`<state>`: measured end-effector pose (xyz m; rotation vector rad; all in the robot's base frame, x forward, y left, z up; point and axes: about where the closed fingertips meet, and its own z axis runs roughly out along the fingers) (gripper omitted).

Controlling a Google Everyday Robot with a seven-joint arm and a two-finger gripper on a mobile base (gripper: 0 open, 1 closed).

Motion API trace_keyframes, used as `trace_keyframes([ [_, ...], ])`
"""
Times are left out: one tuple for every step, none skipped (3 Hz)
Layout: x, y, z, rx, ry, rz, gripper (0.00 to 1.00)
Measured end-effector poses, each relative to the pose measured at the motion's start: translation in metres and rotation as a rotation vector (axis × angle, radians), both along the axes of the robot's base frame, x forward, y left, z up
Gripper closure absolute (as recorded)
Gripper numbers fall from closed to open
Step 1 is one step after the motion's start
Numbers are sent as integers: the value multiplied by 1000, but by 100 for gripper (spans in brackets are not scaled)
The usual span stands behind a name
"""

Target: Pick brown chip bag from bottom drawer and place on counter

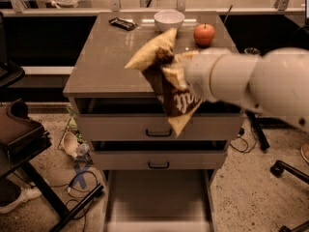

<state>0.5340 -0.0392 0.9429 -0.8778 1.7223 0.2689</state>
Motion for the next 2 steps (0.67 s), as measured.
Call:
trace_keyframes([
  [29, -8, 63, -93, -90, -42, 100],
  [75, 5, 94, -182, -180, 0, 100],
])
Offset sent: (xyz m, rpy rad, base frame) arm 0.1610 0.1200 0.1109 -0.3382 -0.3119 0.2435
